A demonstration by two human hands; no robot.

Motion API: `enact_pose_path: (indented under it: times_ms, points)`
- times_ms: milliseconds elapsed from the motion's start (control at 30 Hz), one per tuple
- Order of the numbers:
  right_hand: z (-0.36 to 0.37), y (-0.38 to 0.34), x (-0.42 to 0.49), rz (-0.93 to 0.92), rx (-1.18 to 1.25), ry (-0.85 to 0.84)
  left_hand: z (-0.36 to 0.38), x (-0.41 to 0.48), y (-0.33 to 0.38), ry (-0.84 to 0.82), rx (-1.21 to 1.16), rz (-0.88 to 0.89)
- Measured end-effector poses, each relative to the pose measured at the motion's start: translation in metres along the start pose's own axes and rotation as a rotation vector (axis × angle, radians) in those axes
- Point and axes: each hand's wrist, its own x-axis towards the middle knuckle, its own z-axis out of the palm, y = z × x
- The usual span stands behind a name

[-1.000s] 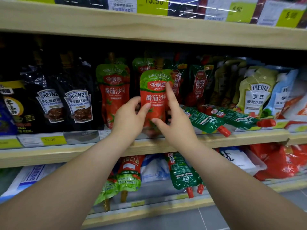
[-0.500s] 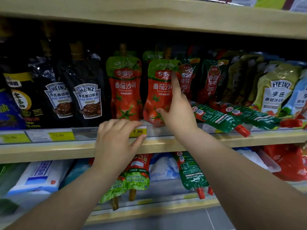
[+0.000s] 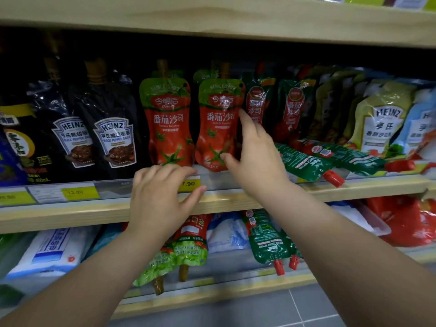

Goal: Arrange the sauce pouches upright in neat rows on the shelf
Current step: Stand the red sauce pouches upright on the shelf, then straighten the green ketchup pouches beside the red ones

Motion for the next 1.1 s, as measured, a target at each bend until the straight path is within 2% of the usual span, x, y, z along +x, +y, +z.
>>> enact_pose_path:
  times_ms: [100, 300, 400, 467, 667, 833, 1100]
  points:
    - [-0.032, 0.016, -0.018, -0.096, -0.162, 0.011, 0.002, 0.006, 0.017, 0.015, -0.037, 0.027]
    - [-0.075, 0.051, -0.041, -0.085, -0.531, -0.191, 0.016, 0.020, 0.064, -0.011, -0.144, 0.095]
    - [-0.080, 0.062, -0.045, -0.093, -0.606, -0.270, 0.024, 0.027, 0.082, -0.094, -0.259, 0.109]
    - [-0.085, 0.066, -0.044, -0.123, -0.589, -0.263, 0.029, 0.033, 0.092, -0.124, -0.317, 0.119]
    - [-0.096, 0.067, -0.044, -0.242, -0.491, -0.144, 0.042, 0.051, 0.115, -0.181, -0.373, 0.092]
    - [-0.114, 0.058, -0.045, -0.340, -0.259, 0.084, 0.050, 0.062, 0.124, -0.143, -0.490, -0.001]
    - [-0.101, 0.066, -0.054, -0.252, -0.017, 0.440, 0.043, 0.077, 0.122, -0.207, -0.696, -0.119]
